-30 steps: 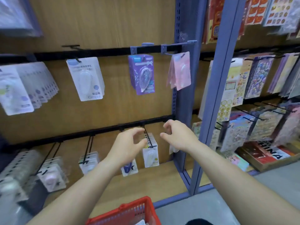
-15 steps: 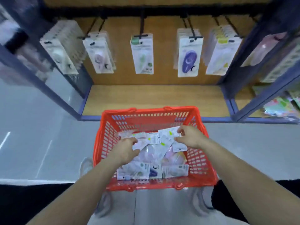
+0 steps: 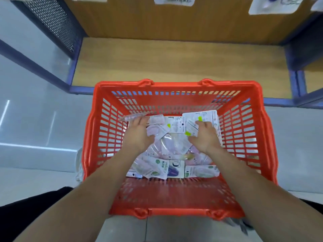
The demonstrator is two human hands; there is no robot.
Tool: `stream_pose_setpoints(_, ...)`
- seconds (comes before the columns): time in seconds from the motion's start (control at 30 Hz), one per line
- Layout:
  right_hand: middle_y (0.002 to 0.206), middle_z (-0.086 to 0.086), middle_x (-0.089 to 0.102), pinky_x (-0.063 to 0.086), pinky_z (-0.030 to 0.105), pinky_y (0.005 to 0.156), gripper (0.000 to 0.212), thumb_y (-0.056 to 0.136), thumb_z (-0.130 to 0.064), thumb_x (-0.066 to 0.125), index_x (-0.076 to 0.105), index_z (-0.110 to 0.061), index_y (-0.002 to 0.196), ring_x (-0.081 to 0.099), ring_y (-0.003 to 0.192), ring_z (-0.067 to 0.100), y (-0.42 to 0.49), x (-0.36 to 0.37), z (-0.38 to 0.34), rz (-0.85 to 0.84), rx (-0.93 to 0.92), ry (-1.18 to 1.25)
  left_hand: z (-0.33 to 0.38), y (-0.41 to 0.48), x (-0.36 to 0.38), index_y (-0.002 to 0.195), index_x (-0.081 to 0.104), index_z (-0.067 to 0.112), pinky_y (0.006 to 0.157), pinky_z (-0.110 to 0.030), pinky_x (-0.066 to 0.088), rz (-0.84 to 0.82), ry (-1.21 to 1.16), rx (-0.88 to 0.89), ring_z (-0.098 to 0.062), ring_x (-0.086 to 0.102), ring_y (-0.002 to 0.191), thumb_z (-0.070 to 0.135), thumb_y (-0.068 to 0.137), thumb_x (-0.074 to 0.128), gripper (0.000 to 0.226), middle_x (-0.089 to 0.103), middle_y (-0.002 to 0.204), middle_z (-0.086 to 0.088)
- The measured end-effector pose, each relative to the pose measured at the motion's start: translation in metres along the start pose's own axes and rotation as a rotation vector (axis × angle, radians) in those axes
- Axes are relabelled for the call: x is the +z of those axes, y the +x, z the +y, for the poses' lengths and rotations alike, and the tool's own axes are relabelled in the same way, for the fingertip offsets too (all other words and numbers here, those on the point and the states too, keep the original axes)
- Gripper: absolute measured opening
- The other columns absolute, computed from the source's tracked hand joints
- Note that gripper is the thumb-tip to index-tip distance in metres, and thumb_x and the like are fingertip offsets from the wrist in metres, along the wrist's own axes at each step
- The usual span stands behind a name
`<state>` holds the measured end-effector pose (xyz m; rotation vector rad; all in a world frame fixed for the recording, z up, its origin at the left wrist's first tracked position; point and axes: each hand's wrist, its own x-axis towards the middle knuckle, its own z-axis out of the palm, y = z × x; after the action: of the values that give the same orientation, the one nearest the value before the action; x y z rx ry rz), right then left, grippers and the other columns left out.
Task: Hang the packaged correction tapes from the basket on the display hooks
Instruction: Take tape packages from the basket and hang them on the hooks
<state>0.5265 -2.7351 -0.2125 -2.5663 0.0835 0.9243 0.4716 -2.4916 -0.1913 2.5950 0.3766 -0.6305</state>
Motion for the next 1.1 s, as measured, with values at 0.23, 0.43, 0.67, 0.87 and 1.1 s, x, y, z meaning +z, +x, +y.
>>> stream_pose_setpoints(0.23,0.132,0.003,0.065,0.045,0.029,0.082,0.067,0.083,-0.042,0.079,0.055,-0.016,0.140,0.063,0.109,0.026,0.012,0.009,0.010,-0.021,0.037,0.206,-0.016,0.002,0.023,0.156,0.035,0.020,0.113,-0.039,0.035,-0.049,0.073,-0.027,-0.029,0.036,0.135,0.046,0.090,0.068,0.079,0.039,0.150,-0.004)
stream_pose_setpoints(0.43,0.105,0.003,0.072,0.054,0.033,0.066,0.019,0.087,-0.009,0.075,0.063,-0.020,0.096,0.064,0.071,0.015,0.010,0.008,0.008,0.010,-0.027,0.386,-0.018,-0.002,0.026,0.143,0.050,0.021,0.108,-0.038,0.040,-0.022,0.012,0.049,-0.025,0.037,0.137,0.048,0.078,0.081,0.077,0.033,0.150,0.000)
stream_pose_setpoints(0.67,0.085,0.007,0.069,0.056,0.048,0.068,0.006,0.094,-0.011,0.070,0.071,-0.013,0.088,0.063,0.068,0.023,0.001,-0.019,0.013,0.152,-0.052,0.763,-0.010,-0.002,0.026,0.136,0.054,0.027,0.096,-0.030,0.046,-0.125,-0.202,0.005,-0.014,0.051,0.118,0.044,0.085,0.078,0.059,0.049,0.132,0.007)
stream_pose_setpoints(0.87,0.083,-0.007,0.071,0.050,0.032,0.066,0.014,0.098,-0.016,0.065,0.074,-0.016,0.087,0.066,0.072,0.013,-0.006,-0.022,-0.004,0.129,-0.130,0.734,-0.004,0.001,0.020,0.124,0.067,0.015,0.076,-0.024,0.053,-0.001,-0.539,-0.085,-0.023,0.071,0.095,0.018,0.100,0.061,0.025,0.074,0.107,-0.003)
stream_pose_setpoints(1.1,0.088,-0.004,0.074,0.048,0.032,0.072,0.016,0.098,-0.017,0.065,0.073,-0.022,0.085,0.068,0.081,0.017,-0.008,-0.019,-0.011,0.108,-0.110,0.788,-0.006,0.005,0.016,0.118,0.066,0.021,0.076,-0.050,0.058,0.003,-0.728,-0.174,-0.042,0.068,0.086,0.015,0.104,0.051,0.022,0.074,0.097,-0.011)
